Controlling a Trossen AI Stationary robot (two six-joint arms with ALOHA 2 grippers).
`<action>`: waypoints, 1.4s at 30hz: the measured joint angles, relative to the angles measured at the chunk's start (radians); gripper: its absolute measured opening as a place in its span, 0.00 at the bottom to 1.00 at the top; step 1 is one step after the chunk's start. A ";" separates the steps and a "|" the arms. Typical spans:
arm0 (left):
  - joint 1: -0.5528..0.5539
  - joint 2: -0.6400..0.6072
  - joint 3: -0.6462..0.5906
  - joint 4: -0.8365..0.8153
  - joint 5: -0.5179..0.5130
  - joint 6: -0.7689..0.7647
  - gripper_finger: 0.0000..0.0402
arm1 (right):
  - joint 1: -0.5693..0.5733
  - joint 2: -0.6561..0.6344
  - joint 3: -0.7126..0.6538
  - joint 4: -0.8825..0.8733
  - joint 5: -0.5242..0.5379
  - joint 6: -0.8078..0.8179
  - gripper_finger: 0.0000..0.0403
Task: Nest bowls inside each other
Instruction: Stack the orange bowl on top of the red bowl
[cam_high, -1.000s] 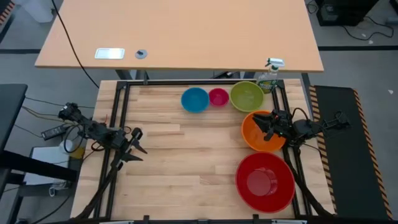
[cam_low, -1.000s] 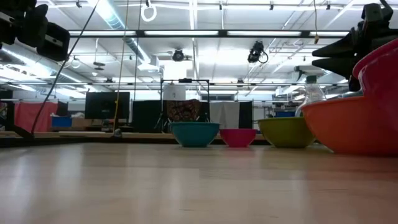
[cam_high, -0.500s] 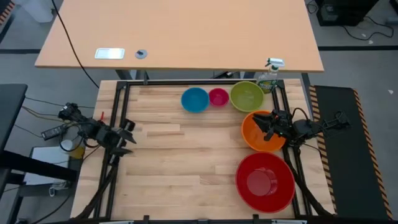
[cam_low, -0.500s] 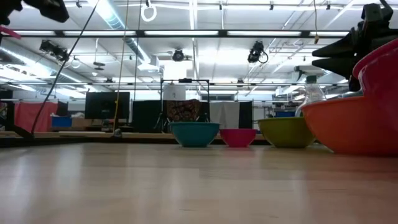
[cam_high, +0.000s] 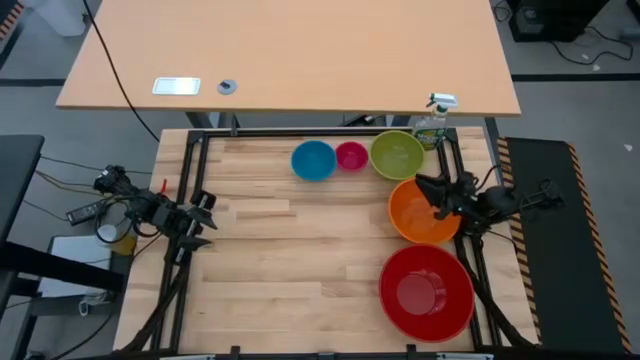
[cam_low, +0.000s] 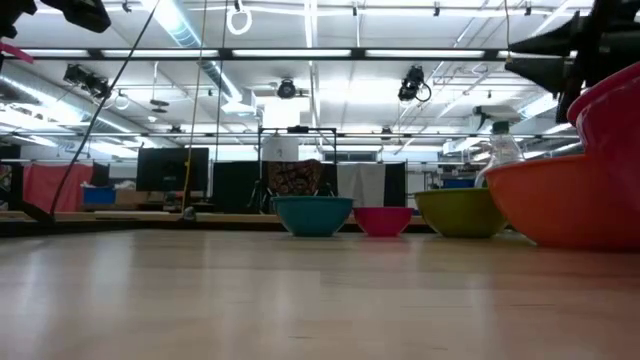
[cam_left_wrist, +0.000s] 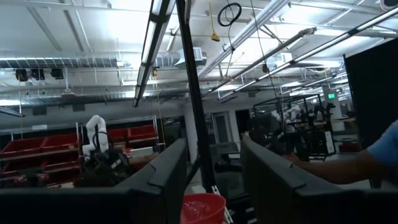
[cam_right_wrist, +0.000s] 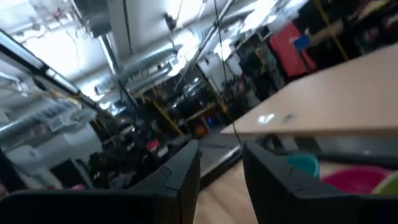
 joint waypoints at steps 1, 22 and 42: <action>0.000 0.000 0.000 0.001 0.000 0.000 0.38 | -0.004 0.002 0.013 -0.007 -0.009 -0.016 0.32; 0.000 0.000 0.000 0.003 0.000 -0.094 0.38 | -0.026 0.356 0.503 -0.861 -0.088 0.190 0.32; 0.174 0.357 0.249 0.003 -0.702 -0.035 0.38 | -0.419 1.046 0.880 -1.551 -0.360 0.067 0.31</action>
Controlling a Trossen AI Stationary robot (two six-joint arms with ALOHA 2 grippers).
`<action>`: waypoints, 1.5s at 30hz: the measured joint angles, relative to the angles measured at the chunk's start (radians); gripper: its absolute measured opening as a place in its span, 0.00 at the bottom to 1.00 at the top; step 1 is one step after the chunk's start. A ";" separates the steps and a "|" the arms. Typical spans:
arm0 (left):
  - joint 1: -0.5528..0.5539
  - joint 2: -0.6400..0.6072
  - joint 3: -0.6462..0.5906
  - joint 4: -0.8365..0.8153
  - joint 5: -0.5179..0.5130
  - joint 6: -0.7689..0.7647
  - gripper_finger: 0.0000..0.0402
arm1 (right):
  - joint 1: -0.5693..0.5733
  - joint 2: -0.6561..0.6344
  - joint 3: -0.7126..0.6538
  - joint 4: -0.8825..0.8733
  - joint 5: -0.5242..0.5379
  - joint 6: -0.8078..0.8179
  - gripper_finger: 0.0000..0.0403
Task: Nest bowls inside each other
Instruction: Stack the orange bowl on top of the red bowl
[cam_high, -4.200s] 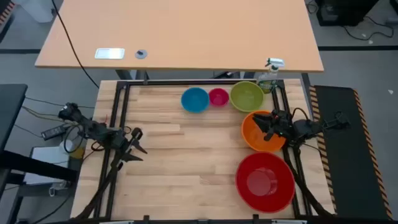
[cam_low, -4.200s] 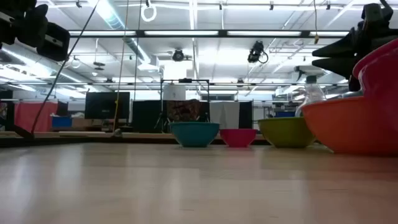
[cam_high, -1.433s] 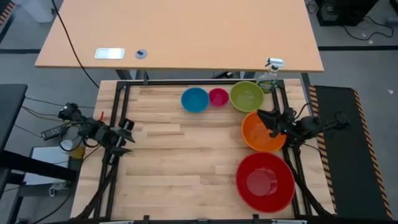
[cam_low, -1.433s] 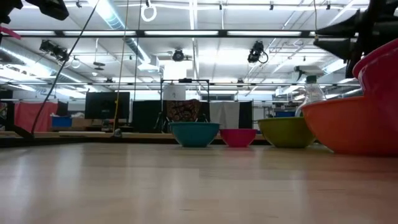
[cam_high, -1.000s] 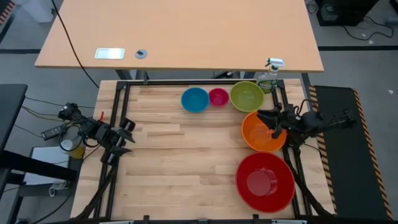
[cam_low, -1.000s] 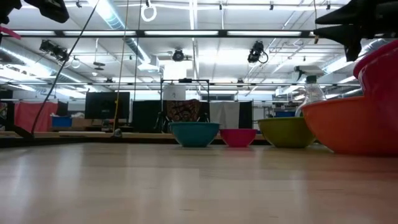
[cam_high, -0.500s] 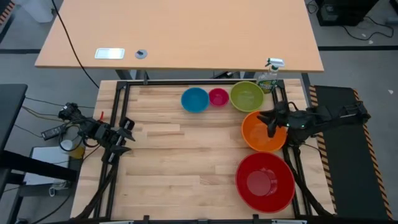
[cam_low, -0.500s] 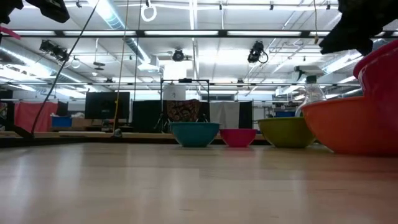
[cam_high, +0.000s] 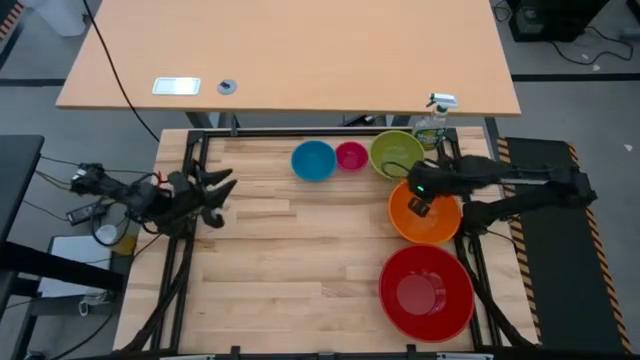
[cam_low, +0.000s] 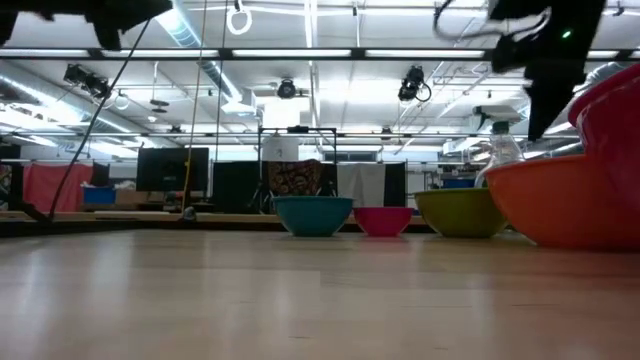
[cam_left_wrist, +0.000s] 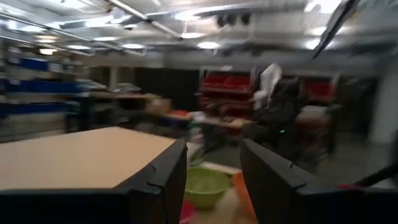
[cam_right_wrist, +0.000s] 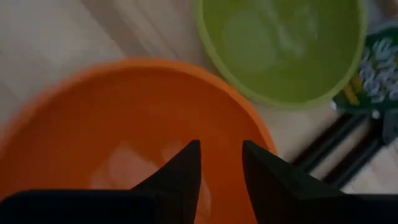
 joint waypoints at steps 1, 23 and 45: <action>0.025 0.041 0.028 -0.006 0.000 -0.001 0.38 | -0.043 0.034 0.010 -0.010 -0.022 -0.030 0.32; 0.305 0.364 0.186 -0.124 0.264 -0.087 0.38 | -0.565 0.311 0.045 -0.130 -0.167 -0.237 0.58; 0.122 0.364 0.186 -0.142 0.271 -0.138 0.38 | -0.511 0.429 0.046 -0.136 -0.255 -0.307 0.09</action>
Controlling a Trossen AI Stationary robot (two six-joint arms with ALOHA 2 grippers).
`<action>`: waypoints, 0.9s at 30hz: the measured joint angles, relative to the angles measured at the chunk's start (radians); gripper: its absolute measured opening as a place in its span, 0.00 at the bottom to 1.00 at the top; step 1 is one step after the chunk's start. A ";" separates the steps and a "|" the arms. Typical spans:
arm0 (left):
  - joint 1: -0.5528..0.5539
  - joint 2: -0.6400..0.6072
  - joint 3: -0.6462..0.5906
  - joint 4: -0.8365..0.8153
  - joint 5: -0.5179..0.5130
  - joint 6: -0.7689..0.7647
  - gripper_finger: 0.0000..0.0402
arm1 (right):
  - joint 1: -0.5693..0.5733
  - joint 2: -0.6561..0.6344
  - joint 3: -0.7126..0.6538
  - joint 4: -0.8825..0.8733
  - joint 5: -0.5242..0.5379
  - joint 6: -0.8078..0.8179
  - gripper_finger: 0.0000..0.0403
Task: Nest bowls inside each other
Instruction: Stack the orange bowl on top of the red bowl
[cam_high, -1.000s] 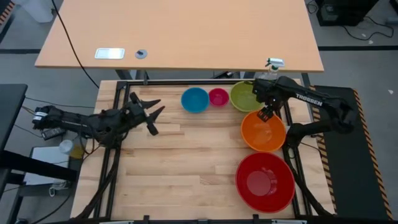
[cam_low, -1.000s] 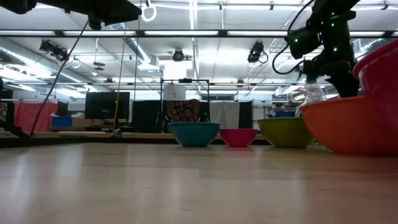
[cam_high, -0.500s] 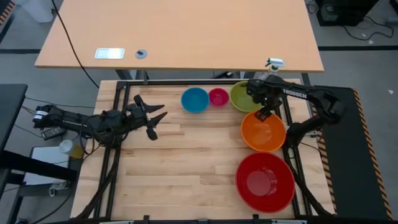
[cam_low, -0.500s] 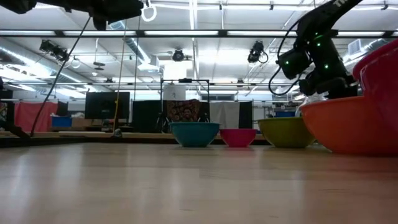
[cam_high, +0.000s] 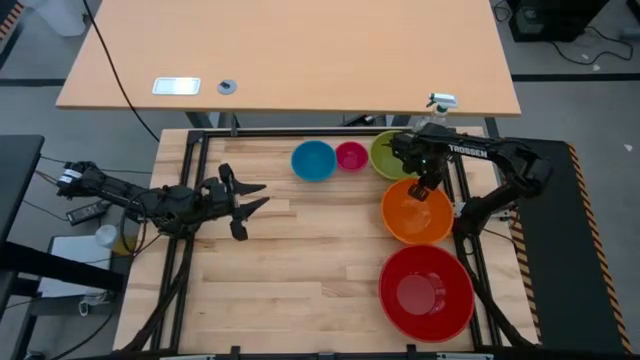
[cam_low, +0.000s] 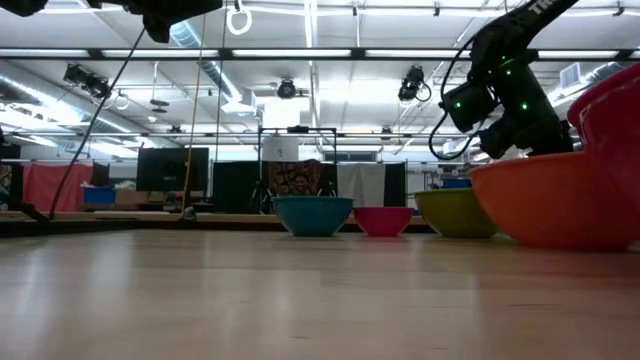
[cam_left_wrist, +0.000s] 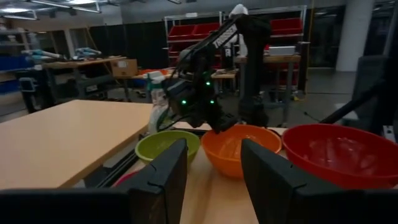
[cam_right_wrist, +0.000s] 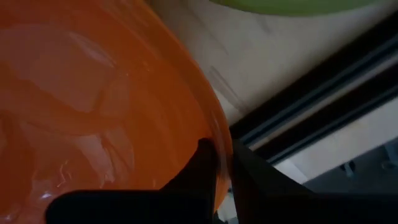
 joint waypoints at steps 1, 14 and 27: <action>-0.004 0.000 0.000 0.000 0.000 0.000 0.38 | 0.003 -0.008 0.000 0.006 -0.006 0.001 0.09; -0.010 0.000 0.000 0.036 0.000 -0.001 0.38 | 0.008 -0.116 -0.002 0.109 -0.172 0.000 0.09; -0.010 0.000 0.000 0.035 0.000 0.023 0.38 | 0.033 -0.150 -0.002 0.299 -0.368 -0.017 0.08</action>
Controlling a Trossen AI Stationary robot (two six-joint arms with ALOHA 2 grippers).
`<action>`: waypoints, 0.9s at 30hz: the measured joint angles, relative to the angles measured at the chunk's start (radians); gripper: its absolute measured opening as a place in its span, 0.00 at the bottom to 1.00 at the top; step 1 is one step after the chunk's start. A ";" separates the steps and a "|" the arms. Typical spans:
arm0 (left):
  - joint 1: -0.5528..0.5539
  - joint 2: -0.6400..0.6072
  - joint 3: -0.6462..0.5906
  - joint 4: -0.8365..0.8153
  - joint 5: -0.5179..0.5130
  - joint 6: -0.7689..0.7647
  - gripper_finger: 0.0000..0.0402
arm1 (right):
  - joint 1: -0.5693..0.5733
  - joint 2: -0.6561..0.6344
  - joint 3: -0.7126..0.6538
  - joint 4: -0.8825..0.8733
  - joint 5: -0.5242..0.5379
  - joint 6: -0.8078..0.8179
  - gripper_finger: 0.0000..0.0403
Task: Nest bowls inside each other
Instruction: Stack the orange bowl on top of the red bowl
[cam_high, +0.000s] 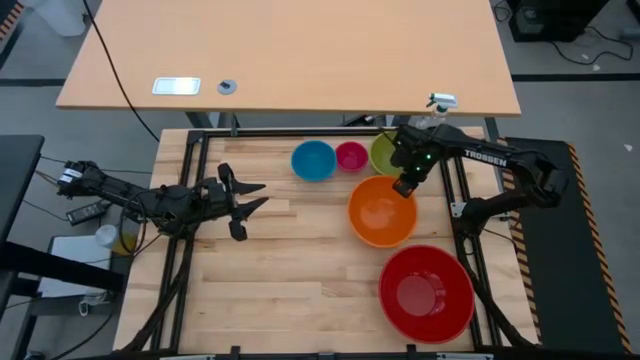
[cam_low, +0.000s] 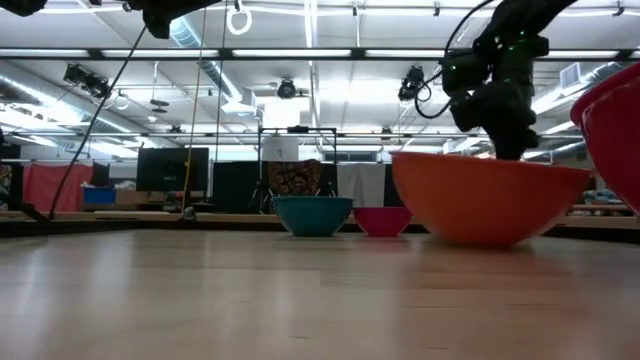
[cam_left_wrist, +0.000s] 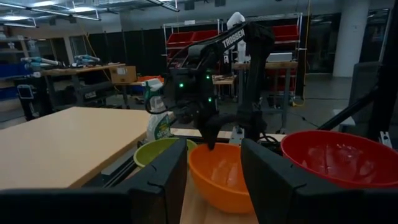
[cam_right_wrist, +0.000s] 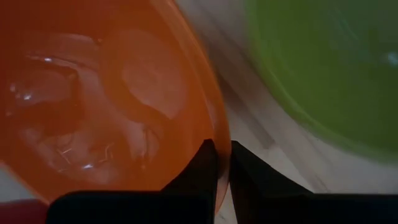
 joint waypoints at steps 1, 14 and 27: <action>0.000 0.000 0.000 0.000 0.000 0.000 0.38 | 0.007 0.000 0.000 0.022 -0.017 0.000 0.08; 0.000 0.000 0.000 0.000 0.000 0.004 0.38 | 0.107 0.000 0.078 0.110 -0.139 0.008 0.07; 0.000 0.000 0.000 -0.008 0.000 0.027 0.38 | 0.299 -0.001 0.392 -0.132 -0.450 0.024 0.07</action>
